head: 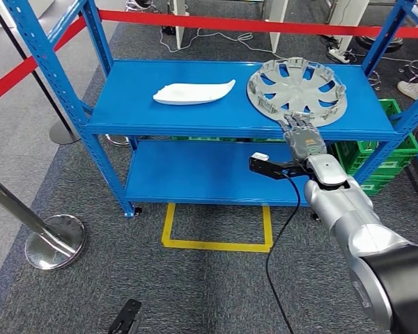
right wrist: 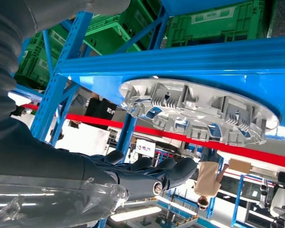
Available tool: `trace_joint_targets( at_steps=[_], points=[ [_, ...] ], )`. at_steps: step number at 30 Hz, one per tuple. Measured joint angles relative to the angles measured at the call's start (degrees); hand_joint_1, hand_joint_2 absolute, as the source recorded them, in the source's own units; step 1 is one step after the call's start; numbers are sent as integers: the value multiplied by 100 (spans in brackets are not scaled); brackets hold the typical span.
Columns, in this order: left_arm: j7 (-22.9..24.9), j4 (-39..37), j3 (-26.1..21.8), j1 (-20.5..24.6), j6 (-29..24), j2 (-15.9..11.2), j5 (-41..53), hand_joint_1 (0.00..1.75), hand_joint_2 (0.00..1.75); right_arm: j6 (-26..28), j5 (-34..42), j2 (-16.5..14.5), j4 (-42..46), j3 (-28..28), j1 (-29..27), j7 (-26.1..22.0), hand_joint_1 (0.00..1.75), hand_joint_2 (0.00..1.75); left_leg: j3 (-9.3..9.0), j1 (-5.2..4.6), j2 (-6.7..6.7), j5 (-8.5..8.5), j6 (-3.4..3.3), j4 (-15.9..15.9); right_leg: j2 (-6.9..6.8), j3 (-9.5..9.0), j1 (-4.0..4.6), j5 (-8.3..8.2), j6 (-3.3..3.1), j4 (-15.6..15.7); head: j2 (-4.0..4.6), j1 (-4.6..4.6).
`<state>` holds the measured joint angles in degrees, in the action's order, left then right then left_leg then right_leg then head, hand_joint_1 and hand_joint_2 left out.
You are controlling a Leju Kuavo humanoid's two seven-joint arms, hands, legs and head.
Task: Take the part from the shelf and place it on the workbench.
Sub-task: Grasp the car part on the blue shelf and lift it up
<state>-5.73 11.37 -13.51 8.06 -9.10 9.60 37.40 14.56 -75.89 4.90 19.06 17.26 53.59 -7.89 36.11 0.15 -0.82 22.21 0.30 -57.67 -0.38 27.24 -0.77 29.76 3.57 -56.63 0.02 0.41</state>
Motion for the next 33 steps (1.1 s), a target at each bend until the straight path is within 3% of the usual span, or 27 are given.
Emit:
trace_joint_targets(
  at_steps=[7,12,14,16,18,19,20,21,23,25,28,30,31,33],
  points=[
    [0,0,-4,1,1,-2,42,0,0,-6,7,0,0,21,-1,0,0,175,2,-37,0,12,-19,-3,0,0,-37,-2,19,4,0,0],
    [0,0,-5,4,1,-11,46,0,0,-9,17,-1,2,25,-1,-2,0,175,10,-86,-1,34,-82,0,-1,-11,-82,-5,75,47,0,-4],
    [0,1,-5,7,1,-9,50,0,0,-11,18,2,17,25,3,-2,0,175,-32,-61,1,24,-125,65,2,3,-85,35,103,21,0,5],
    [1,2,-5,21,1,-3,54,0,0,-19,19,5,30,26,18,-2,0,175,-84,-32,4,19,-162,126,12,244,-71,233,99,-418,0,29],
    [3,1,-6,37,5,1,54,0,0,-37,19,7,29,30,2,-5,0,175,-95,-37,3,35,-180,129,20,767,-50,506,84,-1269,0,46],
    [4,1,-6,36,9,2,54,0,0,-48,19,7,28,32,-26,-6,0,175,-101,-38,-2,46,-183,128,21,1019,-45,550,79,-1606,0,47],
    [5,1,-6,34,13,2,55,0,0,-57,18,8,27,35,-54,-7,0,175,-110,-39,-10,58,-181,125,22,1184,-43,480,73,-1744,0,50],
    [5,1,-7,30,15,2,56,0,0,-62,19,8,27,38,-71,-7,0,175,-126,-37,-21,75,-168,118,22,1235,-43,291,64,-1644,0,51],
    [6,2,-7,29,16,3,62,0,0,-65,20,8,27,44,-70,-7,0,175,-165,-31,-42,129,-119,90,25,1061,-48,-255,52,-945,0,52],
    [5,1,-7,41,16,1,75,0,0,-70,26,8,25,48,-64,-5,0,175,-156,-43,-53,165,-47,44,47,862,-42,-542,22,-365,0,45],
    [7,1,-7,39,15,-3,93,0,0,-74,34,8,21,49,-93,-4,0,175,-110,-47,-57,156,42,42,79,852,-26,-541,-83,-274,0,14],
    [7,1,-7,37,15,-5,97,0,0,-70,41,8,26,49,-83,2,0,175,-54,-41,-35,250,105,-82,85,831,-42,-538,-157,-257,0,-6],
    [7,1,-7,43,14,-6,98,0,0,-68,44,8,29,49,-70,5,0,175,54,-35,-21,365,140,-301,84,811,-52,-534,-190,-248,0,-21],
    [7,0,-7,50,14,-8,100,0,0,-69,46,8,33,49,-62,7,0,175,453,-20,-2,665,190,-1043,79,787,-51,-514,-230,-246,0,-55]
  ],
)
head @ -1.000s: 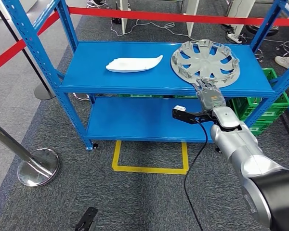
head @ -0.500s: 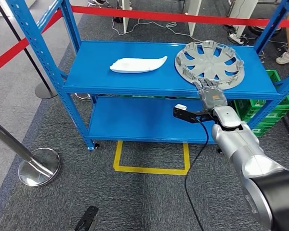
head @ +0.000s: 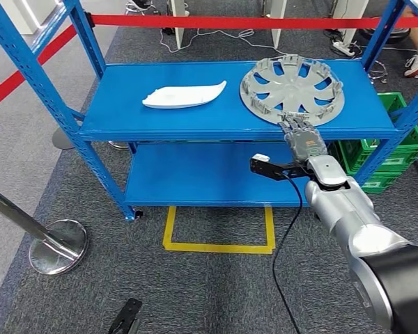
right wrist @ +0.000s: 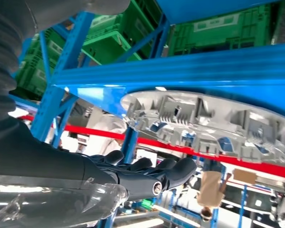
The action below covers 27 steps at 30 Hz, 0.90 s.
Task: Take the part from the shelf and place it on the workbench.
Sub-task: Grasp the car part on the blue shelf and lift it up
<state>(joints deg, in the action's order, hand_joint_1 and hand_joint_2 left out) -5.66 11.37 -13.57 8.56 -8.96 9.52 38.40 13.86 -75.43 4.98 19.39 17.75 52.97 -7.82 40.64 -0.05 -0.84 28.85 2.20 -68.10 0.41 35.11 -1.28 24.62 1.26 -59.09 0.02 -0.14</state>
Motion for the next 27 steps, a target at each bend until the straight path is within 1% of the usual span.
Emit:
trace_joint_targets(
  at_steps=[1,2,3,4,5,6,7,8,9,11,12,13,14,15,16,17,18,19,20,21,22,23,24,27],
  points=[
    [0,0,0,-3,0,-1,0,0,0,-1,0,0,0,0,-7,-1,0,175,211,5,2,93,12,-344,-3,-9,1,9,-8,0,0,-1],
    [0,0,0,-9,0,-2,0,0,0,-1,0,0,0,0,-15,-1,0,175,353,7,3,93,17,-538,-5,-18,1,19,-10,0,0,-2],
    [0,0,0,-15,0,-4,0,0,0,-1,0,0,0,0,-19,-1,0,175,390,9,4,-17,15,-523,-5,-30,0,29,-5,-1,0,-2],
    [0,0,0,-18,0,-6,0,0,0,-1,0,0,0,0,-18,-1,0,175,316,13,6,-218,9,-300,-5,-46,-3,41,5,-1,0,-2],
    [0,0,0,-16,0,-8,0,0,0,-1,0,0,0,0,-13,0,0,175,157,17,17,-458,3,62,-4,-64,-5,56,22,0,0,-4],
    [0,0,0,-11,0,-5,0,0,0,-1,0,0,0,0,-2,0,0,175,-24,16,35,-638,-5,446,-1,-73,7,75,48,-7,0,-10],
    [0,0,0,-3,0,-3,0,0,0,-1,0,0,0,0,10,1,0,175,-171,17,48,-731,-31,757,2,-71,21,90,77,-11,0,-16],
    [0,0,0,1,0,2,0,0,0,-1,0,0,0,0,20,1,0,175,-259,15,58,-757,-61,950,5,-65,36,98,107,-7,0,-17],
    [0,0,-1,4,0,5,0,0,0,-1,0,0,0,0,26,1,0,175,-290,9,58,-723,-100,1027,5,-61,48,102,136,5,0,-18],
    [0,0,-2,0,-1,6,0,0,0,-1,0,0,0,1,27,2,0,175,-300,9,49,-699,-187,1054,-1,-65,38,124,193,20,0,-7],
    [0,0,-4,1,-1,6,0,0,0,-1,-1,-1,0,2,27,-1,0,175,-316,10,45,-690,-229,1060,-4,-34,32,183,212,-58,0,-6],
    [0,0,-5,5,-2,5,0,0,0,-1,-1,-1,0,4,28,-3,0,175,-336,13,40,-683,-266,1066,-5,57,33,292,222,-257,0,1],
    [0,0,-6,9,-3,5,0,0,0,-1,-1,-1,-1,7,25,-5,0,175,-355,12,35,-670,-296,1070,-5,215,41,440,221,-578,0,8],
    [0,0,-7,10,-4,5,0,0,0,-2,-1,-1,-2,8,19,-7,0,175,-370,5,28,-656,-318,1070,-3,423,53,601,215,-980,0,15],
    [0,0,-8,6,-4,5,0,0,0,-3,0,-1,-4,9,5,-5,0,175,-385,-3,19,-643,-334,1069,-1,637,65,718,209,-1359,0,22],
    [0,0,-9,0,-4,5,0,0,0,-3,0,0,-7,10,-12,-5,0,175,-402,-11,11,-630,-345,1069,0,792,74,743,202,-1591,0,25],
    [0,0,-10,-6,-4,5,0,0,0,-3,0,0,-8,11,-25,-5,0,175,-422,-18,2,-617,-349,1068,0,850,78,656,190,-1610,0,28],
    [0,0,-10,-8,-4,5,0,0,0,-3,0,0,-8,13,-31,-5,0,175,-447,-23,-6,-602,-347,1067,-1,790,80,470,175,-1400,0,28],
    [0,0,-11,-6,-4,6,0,0,0,-3,0,0,-8,14,-26,-5,0,175,-475,-26,-12,-583,-338,1066,-1,639,82,231,156,-1025,0,29],
    [0,0,-11,-3,-4,6,0,0,0,-3,0,0,-7,16,-14,-5,0,175,-496,-36,-17,-563,-322,1062,1,455,87,40,140,-620,0,29],
    [0,0,-11,0,-4,6,0,0,0,-3,1,0,-7,19,1,-5,0,175,-507,-45,-22,-546,-301,1054,2,297,91,-84,128,-293,0,29],
    [0,0,-11,1,-4,7,0,0,0,-2,2,0,-7,20,10,-5,0,175,-509,-51,-25,-536,-278,1049,4,197,100,-136,116,-92,0,28],
    [0,0,-12,0,-4,7,0,0,0,-1,3,0,-7,21,12,-5,0,175,-505,-53,-28,-530,-252,1046,7,156,111,-124,105,-19,0,27],
    [-1,0,-13,-4,-4,6,0,0,0,3,5,1,-3,22,2,-5,0,175,-492,-38,-23,-492,-167,1022,12,140,107,-121,50,7,0,23]
  ],
)
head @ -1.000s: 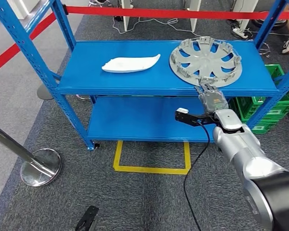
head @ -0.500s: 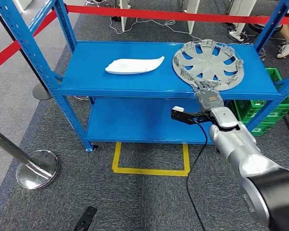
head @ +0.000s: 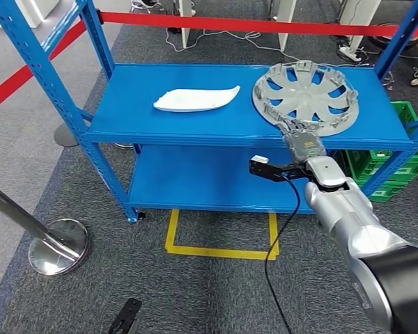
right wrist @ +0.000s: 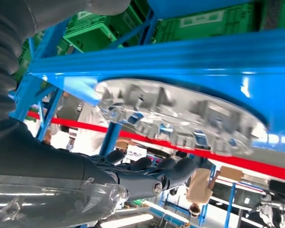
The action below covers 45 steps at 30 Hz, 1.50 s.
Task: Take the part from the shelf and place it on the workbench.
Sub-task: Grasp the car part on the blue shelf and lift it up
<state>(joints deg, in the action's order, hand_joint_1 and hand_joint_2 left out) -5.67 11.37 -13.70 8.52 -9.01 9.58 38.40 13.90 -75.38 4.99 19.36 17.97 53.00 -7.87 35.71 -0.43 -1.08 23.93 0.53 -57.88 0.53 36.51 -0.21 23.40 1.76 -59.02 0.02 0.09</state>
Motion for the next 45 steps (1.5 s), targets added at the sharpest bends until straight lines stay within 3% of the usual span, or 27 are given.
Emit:
trace_joint_targets(
  at_steps=[1,4,8,12,24,45],
  points=[
    [-2,0,-1,1,-4,-1,-1,0,0,1,1,1,2,0,3,2,0,175,2,0,4,-17,-28,1,3,-3,-7,2,-5,-3,0,-15],
    [-13,0,-10,8,-15,-5,-5,0,0,4,3,3,3,0,-7,3,0,175,-16,-6,9,-62,-197,47,21,12,0,11,3,-25,0,-51],
    [-47,0,-19,8,-13,-5,-4,0,0,9,15,4,3,0,-31,-2,0,175,-25,7,12,-64,-69,81,21,26,8,14,-7,-26,0,-50],
    [-56,0,-39,7,-13,-5,8,0,0,11,33,4,3,0,-38,-2,0,175,-24,17,11,-61,-10,87,18,24,10,15,-9,-25,0,-48],
    [-58,0,-119,4,-9,-7,55,0,0,43,85,4,3,0,-72,-2,0,175,-23,0,10,-70,-23,86,10,-1,-8,-14,30,14,0,-47],
    [4,0,-124,6,57,-14,109,0,0,72,104,4,3,0,-109,-4,0,175,-23,-4,10,-71,-24,86,10,-1,-13,-15,33,17,0,-47]
  ],
)
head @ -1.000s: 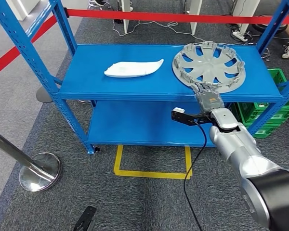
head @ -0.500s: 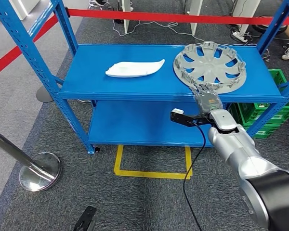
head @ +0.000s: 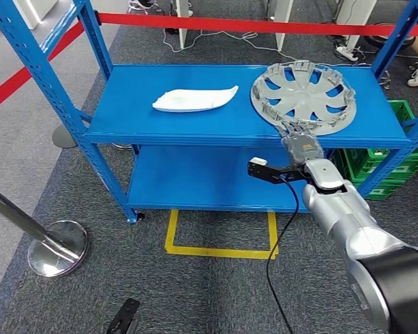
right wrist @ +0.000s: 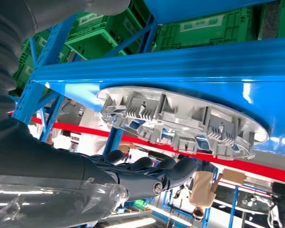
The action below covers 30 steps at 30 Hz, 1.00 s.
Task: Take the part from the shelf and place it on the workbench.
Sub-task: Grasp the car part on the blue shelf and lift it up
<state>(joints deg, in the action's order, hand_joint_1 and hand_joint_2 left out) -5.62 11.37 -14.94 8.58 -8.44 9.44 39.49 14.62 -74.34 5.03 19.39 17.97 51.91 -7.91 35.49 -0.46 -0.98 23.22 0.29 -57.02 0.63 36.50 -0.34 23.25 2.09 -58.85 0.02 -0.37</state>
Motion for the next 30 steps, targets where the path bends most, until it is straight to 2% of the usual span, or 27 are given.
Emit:
trace_joint_targets(
  at_steps=[24,28,30],
  points=[
    [14,0,-4,0,0,0,31,0,0,16,16,0,0,0,-10,2,0,175,1,0,0,0,0,-1,0,-1,-1,0,1,1,0,-1],
    [14,0,-5,1,0,-3,34,0,0,21,17,0,1,0,-16,1,0,175,10,-35,-3,17,-100,-23,3,-14,-33,-20,60,41,0,-5],
    [17,0,-5,2,0,-2,42,0,0,25,19,5,3,0,-20,2,0,175,-54,-3,7,-32,-129,90,3,2,-25,-2,86,36,0,2]
  ],
)
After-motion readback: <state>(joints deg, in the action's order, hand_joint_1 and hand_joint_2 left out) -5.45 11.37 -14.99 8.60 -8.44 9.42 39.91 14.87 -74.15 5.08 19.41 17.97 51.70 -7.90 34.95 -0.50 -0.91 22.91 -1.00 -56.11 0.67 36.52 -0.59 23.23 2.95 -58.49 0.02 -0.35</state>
